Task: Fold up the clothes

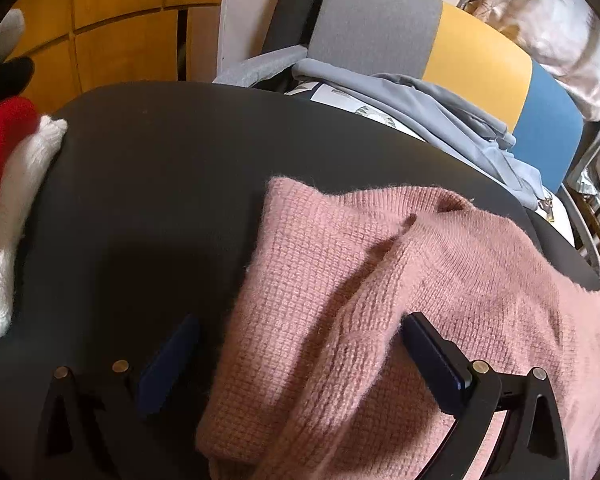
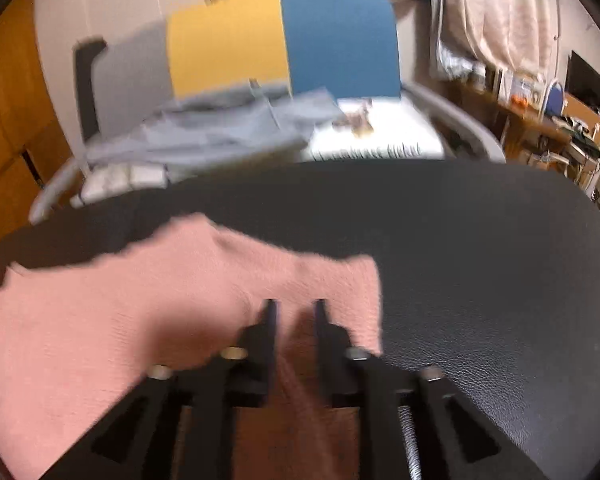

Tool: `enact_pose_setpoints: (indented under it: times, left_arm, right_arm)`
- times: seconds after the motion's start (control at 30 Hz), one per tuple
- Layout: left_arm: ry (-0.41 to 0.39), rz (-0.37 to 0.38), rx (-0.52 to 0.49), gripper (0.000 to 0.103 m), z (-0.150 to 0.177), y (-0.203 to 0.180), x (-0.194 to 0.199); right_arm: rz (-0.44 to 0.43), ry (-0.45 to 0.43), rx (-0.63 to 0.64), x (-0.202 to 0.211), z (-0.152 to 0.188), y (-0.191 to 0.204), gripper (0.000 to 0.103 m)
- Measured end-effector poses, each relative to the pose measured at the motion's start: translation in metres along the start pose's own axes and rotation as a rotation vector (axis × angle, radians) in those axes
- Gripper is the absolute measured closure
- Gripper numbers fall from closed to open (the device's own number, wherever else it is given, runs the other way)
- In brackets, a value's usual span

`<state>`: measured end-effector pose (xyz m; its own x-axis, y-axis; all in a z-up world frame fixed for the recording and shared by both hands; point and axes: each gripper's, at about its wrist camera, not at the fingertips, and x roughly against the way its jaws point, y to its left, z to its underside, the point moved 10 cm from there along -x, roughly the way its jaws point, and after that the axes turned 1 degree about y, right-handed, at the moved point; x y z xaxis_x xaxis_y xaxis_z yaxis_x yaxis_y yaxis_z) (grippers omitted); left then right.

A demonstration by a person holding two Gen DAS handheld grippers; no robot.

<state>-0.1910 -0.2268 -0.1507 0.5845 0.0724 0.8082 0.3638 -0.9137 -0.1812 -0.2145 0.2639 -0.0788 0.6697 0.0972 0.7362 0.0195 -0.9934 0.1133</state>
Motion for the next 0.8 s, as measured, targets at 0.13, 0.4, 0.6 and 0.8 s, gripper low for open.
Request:
enact_pose_setpoints:
  times: [0.13, 0.4, 0.6, 0.8]
  left_arm:
    - [-0.016, -0.001, 0.074, 0.0, -0.011, 0.006, 0.014]
    - [0.024, -0.071, -0.201, 0.0, -0.016, -0.03, -0.006]
    - [-0.029, -0.029, -0.317, 0.063, -0.018, -0.061, -0.002]
    - [-0.145, -0.139, -0.309, 0.097, -0.039, -0.051, 0.014]
  right_arm:
    - [-0.184, -0.059, 0.033, 0.016, -0.009, 0.051, 0.078]
    - [-0.201, 0.057, 0.163, -0.037, 0.021, 0.095, 0.075]
    - [-0.228, 0.054, 0.119, -0.041, 0.02, 0.092, 0.075]
    - [-0.223, 0.046, 0.114, -0.044, 0.02, 0.093, 0.075]
